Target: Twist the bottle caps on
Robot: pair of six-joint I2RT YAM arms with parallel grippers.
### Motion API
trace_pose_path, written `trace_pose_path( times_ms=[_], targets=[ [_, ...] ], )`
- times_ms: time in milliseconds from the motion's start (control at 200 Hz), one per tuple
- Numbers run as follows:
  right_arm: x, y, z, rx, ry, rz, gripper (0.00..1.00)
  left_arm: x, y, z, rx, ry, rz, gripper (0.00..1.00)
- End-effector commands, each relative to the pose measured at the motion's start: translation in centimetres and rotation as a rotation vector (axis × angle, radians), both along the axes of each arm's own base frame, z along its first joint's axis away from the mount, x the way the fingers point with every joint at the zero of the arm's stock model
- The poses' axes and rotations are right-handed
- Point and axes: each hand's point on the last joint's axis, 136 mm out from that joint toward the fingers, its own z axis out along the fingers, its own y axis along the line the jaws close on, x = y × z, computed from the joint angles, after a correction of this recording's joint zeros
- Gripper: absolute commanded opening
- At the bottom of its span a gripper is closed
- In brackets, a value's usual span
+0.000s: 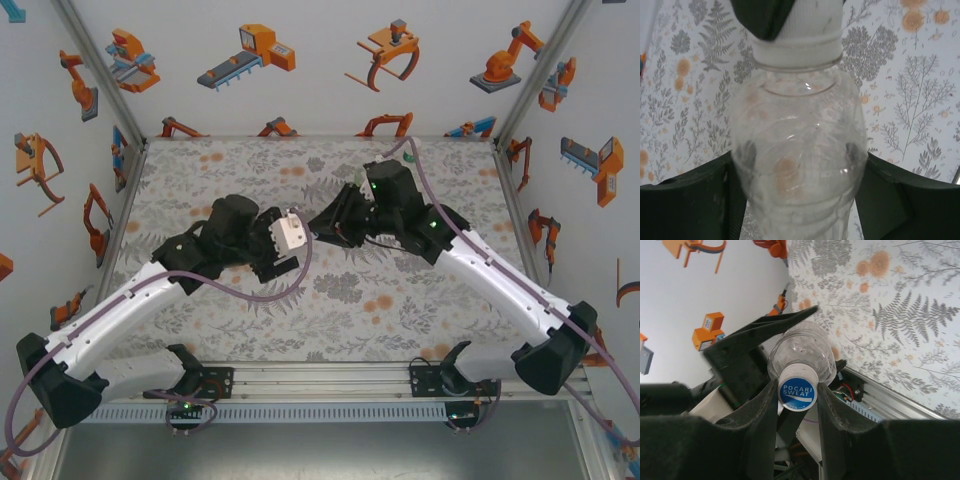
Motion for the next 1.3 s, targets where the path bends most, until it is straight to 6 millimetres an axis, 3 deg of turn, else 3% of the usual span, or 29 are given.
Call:
trace_pose_path(
  times_ms=[0, 350, 456, 671, 896, 1297],
  targets=[
    [1.2, -1.1, -0.4, -0.071, -0.018, -0.011, 0.00, -0.2, -0.8, 2.1, -0.086, -0.042, -0.023, 0.71],
    [7.0, -7.2, -3.4, -0.550, -0.160, 0.042, 0.00, -0.6, 0.6, 2.1, -0.097, -0.028, 0.031, 0.75],
    [9.2, -9.2, -4.2, -0.681, -0.168, 0.074, 0.00, -0.8, 1.0, 2.2, -0.118, -0.010, 0.057, 0.99],
    [14.4, -13.0, -5.0, -0.842, -0.207, 0.065, 0.00, -0.4, 1.4, 1.9, -0.160, 0.058, 0.145, 0.97],
    [19.3, -15.3, -5.9, -0.936, -0.245, 0.055, 0.00, -0.3, 0.9, 2.3, -0.209, 0.161, 0.154, 0.97],
    [25.0, -17.8, -7.9, -0.992, -0.275, 0.008, 0.00, -0.2, 0.5, 2.6, -0.249, 0.188, 0.149, 0.97]
  ],
)
